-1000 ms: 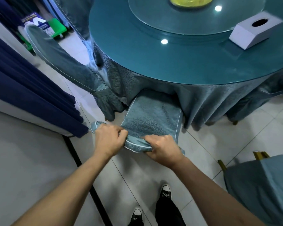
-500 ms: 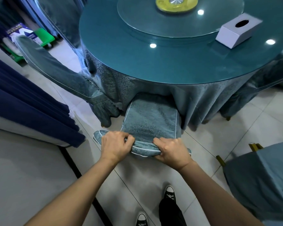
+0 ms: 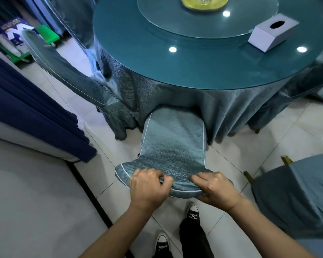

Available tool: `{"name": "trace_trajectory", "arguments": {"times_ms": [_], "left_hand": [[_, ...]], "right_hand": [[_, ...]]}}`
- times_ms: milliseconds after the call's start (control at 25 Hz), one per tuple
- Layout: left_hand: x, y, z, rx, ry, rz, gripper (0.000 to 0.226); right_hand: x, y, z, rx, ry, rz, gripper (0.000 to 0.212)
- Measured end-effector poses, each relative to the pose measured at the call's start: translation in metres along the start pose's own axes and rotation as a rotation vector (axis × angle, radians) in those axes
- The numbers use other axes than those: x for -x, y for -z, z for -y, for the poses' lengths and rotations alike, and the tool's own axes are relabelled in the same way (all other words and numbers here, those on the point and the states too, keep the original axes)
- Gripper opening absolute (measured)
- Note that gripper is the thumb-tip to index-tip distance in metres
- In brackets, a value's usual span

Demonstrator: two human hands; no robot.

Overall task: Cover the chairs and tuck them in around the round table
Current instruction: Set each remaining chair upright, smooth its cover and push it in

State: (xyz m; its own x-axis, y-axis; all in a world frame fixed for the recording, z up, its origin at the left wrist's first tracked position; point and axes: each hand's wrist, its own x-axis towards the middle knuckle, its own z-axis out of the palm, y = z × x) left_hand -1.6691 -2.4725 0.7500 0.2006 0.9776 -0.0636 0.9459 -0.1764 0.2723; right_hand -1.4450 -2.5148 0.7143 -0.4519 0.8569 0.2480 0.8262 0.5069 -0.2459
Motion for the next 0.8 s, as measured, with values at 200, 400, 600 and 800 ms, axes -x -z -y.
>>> {"name": "trace_trajectory", "arguments": {"times_ms": [200, 400, 600, 800], "left_hand": [[-0.024, 0.003, -0.007, 0.087, -0.041, -0.024, 0.052], [-0.052, -0.005, -0.004, 0.145, -0.125, -0.155, 0.043], [-0.117, 0.011, 0.021, 0.130, -0.125, -0.176, 0.051], [-0.179, 0.040, 0.077, 0.061, -0.165, -0.107, 0.062]], "right_hand": [[-0.012, 0.007, -0.007, 0.022, -0.157, 0.017, 0.027], [-0.030, 0.001, -0.020, 0.091, -0.206, -0.034, 0.024], [-0.087, -0.008, -0.025, 0.143, -0.222, -0.172, 0.028], [-0.159, -0.037, -0.001, 0.123, -0.289, -0.237, 0.035]]}}
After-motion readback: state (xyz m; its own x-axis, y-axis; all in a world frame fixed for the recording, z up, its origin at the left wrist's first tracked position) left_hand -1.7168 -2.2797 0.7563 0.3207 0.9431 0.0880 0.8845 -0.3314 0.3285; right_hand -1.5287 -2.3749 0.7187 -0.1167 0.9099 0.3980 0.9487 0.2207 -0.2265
